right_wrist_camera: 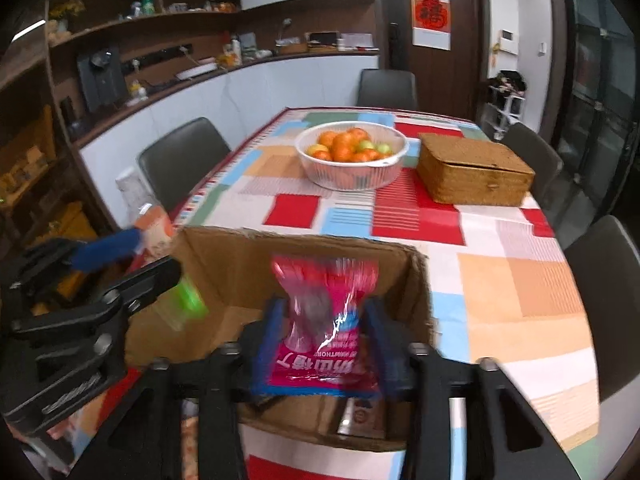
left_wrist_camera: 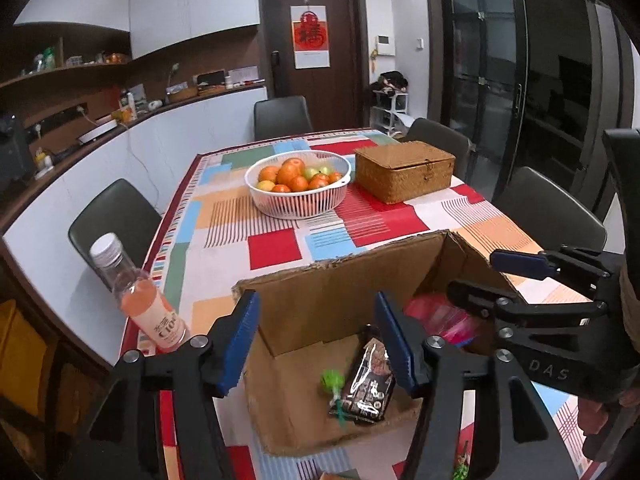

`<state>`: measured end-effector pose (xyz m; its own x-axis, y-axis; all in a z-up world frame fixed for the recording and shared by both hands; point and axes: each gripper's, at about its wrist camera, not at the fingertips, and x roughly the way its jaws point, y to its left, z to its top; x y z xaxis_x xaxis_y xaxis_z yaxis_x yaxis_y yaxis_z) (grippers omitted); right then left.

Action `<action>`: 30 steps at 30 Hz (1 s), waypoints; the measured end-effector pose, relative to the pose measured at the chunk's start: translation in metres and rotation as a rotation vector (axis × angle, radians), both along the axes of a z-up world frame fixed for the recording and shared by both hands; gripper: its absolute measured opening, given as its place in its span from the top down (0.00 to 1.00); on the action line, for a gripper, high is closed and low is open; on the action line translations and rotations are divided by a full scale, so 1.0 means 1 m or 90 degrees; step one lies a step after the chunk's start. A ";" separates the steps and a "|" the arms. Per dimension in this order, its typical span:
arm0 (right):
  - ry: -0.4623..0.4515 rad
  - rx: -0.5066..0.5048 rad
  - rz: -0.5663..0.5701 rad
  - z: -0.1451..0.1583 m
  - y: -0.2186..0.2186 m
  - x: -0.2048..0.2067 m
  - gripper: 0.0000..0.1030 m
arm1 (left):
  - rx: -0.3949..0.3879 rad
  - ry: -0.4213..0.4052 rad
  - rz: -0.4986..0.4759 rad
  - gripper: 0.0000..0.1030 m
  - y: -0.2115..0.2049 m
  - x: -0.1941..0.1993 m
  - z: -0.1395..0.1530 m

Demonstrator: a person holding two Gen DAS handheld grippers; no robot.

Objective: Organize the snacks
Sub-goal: 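Carry the lollipop and red bag into the box and open both tools, then move both tools back toward the snacks beside the box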

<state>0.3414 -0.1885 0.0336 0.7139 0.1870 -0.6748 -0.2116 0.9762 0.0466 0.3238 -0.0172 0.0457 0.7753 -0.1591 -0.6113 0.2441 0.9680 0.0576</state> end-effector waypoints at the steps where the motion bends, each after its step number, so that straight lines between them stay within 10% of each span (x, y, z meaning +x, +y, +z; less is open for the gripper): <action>1: -0.009 0.001 0.001 0.001 -0.001 -0.005 0.47 | -0.004 0.000 0.003 0.43 0.001 -0.004 0.001; 16: -0.052 0.022 0.057 0.014 0.002 -0.083 0.46 | -0.034 -0.038 0.012 0.33 0.012 -0.085 0.017; 30: 0.000 0.011 0.095 -0.016 0.015 -0.123 0.46 | -0.026 0.013 0.048 0.24 0.031 -0.142 -0.025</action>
<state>0.2187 -0.1731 0.0178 0.6774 0.3027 -0.6705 -0.3538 0.9331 0.0638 0.1814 0.0135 0.0208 0.7737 -0.1256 -0.6209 0.1708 0.9852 0.0137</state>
